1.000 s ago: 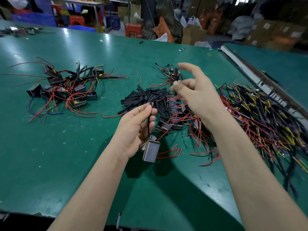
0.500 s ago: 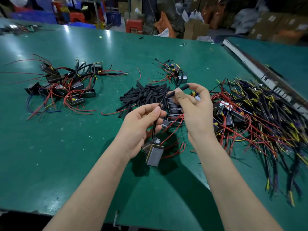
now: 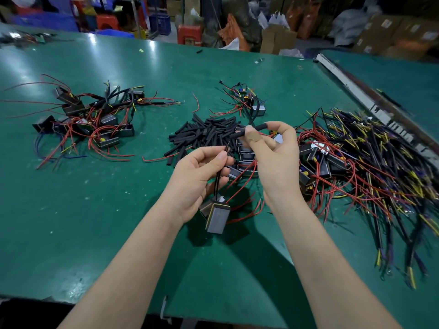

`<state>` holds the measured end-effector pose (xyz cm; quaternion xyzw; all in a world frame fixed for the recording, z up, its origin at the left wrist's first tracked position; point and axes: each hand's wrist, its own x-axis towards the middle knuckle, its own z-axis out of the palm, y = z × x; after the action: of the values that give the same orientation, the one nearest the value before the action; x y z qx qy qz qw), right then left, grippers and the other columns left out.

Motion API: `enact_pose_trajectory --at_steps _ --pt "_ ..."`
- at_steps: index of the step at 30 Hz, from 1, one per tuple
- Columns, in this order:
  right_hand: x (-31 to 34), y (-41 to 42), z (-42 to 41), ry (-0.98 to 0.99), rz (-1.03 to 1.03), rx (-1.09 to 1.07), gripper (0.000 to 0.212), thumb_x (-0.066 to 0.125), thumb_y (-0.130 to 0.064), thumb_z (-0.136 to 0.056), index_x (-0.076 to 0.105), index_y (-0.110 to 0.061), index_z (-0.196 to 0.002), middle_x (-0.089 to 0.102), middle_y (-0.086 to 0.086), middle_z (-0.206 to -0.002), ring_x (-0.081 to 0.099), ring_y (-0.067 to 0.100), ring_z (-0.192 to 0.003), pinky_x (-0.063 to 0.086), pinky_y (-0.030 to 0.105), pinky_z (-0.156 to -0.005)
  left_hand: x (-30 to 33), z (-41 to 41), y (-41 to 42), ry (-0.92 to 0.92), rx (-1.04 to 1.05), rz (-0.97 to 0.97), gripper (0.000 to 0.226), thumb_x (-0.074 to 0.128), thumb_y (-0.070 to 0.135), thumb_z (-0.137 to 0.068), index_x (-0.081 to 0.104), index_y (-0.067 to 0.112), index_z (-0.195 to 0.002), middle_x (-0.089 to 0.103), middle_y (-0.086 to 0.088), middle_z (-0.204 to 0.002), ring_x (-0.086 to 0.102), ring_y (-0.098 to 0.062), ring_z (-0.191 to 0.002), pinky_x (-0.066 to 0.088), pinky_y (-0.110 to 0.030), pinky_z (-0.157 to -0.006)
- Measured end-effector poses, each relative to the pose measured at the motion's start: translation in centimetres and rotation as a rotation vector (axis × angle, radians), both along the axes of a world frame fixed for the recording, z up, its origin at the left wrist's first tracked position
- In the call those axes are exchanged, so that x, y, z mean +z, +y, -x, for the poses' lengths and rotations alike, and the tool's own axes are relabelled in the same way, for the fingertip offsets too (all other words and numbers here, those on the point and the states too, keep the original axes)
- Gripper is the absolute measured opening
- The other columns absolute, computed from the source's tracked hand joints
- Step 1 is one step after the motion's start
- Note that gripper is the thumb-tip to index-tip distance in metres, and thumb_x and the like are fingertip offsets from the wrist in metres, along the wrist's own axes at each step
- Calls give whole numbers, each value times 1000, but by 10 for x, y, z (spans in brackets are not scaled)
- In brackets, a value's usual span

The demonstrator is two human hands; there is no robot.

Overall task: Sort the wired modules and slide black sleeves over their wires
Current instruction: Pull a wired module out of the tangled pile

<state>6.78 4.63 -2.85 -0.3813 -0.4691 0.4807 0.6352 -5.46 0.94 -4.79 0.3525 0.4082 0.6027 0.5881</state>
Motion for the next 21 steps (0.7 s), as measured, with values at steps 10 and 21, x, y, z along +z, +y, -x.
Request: enact_pose_trajectory --at_steps 10,21 --pt "5 1 -9 -48 -30 -36 23 66 -8 -89 48 -20 -97 66 -9 -61 60 5 -64 46 13 -65 -2 -4 -1 28 -13 -33 12 60 11 -88 64 22 -87 70 5 -73 60 0 -59 50 -14 -53" --pt "5 -4 -10 -27 -34 -23 26 66 -7 -89 45 -20 -94 64 -5 -64 59 6 -62 47 11 -64 -4 -4 0 23 11 -38 11 60 10 -89 64 21 -89 70 5 -74 61 -1 -60 50 -15 -53"
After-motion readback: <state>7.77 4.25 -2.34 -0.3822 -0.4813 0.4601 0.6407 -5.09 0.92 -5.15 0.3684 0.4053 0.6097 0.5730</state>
